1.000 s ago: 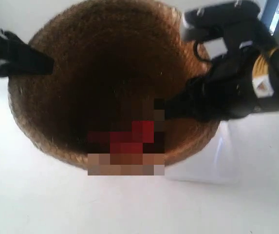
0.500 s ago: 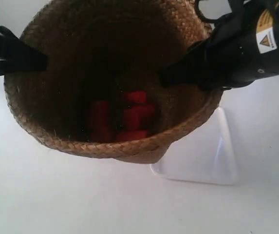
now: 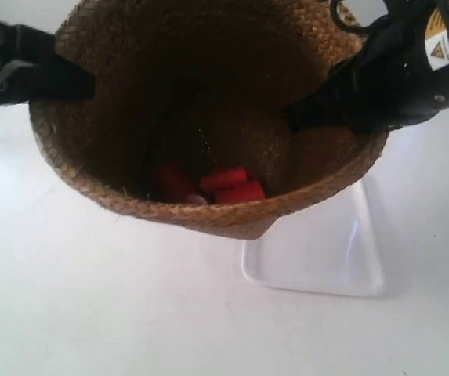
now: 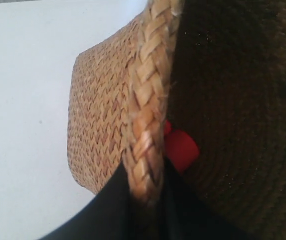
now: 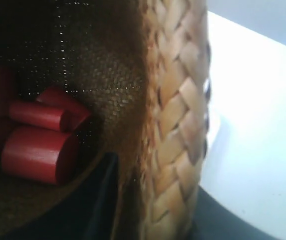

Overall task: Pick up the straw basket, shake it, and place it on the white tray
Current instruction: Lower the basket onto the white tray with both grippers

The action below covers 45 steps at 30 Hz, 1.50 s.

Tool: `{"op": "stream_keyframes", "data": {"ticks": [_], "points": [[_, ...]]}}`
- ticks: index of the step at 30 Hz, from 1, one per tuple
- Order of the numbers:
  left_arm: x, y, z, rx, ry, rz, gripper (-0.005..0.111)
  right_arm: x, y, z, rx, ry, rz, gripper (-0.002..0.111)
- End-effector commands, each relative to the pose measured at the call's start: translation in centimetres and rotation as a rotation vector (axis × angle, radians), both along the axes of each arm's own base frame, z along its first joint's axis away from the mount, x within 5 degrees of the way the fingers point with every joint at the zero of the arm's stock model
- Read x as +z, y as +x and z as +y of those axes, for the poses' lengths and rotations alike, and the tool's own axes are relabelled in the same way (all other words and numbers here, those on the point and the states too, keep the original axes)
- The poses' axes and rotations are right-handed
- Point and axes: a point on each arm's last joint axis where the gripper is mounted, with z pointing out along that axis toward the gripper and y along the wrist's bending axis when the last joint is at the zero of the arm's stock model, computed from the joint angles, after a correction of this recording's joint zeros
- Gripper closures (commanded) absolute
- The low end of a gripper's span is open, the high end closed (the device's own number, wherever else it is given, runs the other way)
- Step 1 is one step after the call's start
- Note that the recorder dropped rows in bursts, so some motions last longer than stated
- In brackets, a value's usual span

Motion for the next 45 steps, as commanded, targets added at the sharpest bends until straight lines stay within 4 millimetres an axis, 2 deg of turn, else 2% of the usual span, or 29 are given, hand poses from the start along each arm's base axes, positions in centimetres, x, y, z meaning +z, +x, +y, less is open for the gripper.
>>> {"op": "stream_keyframes", "data": {"ticks": [1, 7, 11, 15, 23, 32, 39, 45], "points": [[1.3, 1.8, -1.7, -0.018, -0.122, -0.031, 0.107, 1.2, 1.8, -2.1, -0.026, -0.131, 0.026, 0.108], [0.8, 3.7, -4.9, -0.017, -0.198, -0.015, 0.107, 2.2, 3.6, -3.6, -0.060, -0.161, 0.081, 0.108], [-0.3, 4.8, -7.0, 0.004, -0.236, 0.000, 0.107, 2.8, 4.6, -5.0, -0.087, -0.208, 0.107, 0.108], [-1.6, 5.7, -8.5, 0.014, -0.255, 0.029, 0.107, 2.3, 5.6, -6.4, -0.103, -0.257, 0.156, 0.108], [-4.3, 7.7, -9.5, 0.051, -0.230, 0.088, 0.107, 0.2, 7.4, -7.6, -0.137, -0.241, 0.256, 0.108], [-6.4, 9.3, -9.9, 0.104, -0.211, 0.110, 0.107, -2.4, 10.0, -8.7, -0.123, -0.287, 0.318, 0.108], [-6.8, 10.2, -11.0, 0.068, -0.221, 0.166, 0.107, -4.1, 11.0, -8.8, -0.088, -0.322, 0.380, 0.108], [-7.1, 10.9, -11.8, 0.053, -0.249, 0.219, 0.107, -4.0, 11.3, -9.1, -0.070, -0.386, 0.357, 0.108]]}}
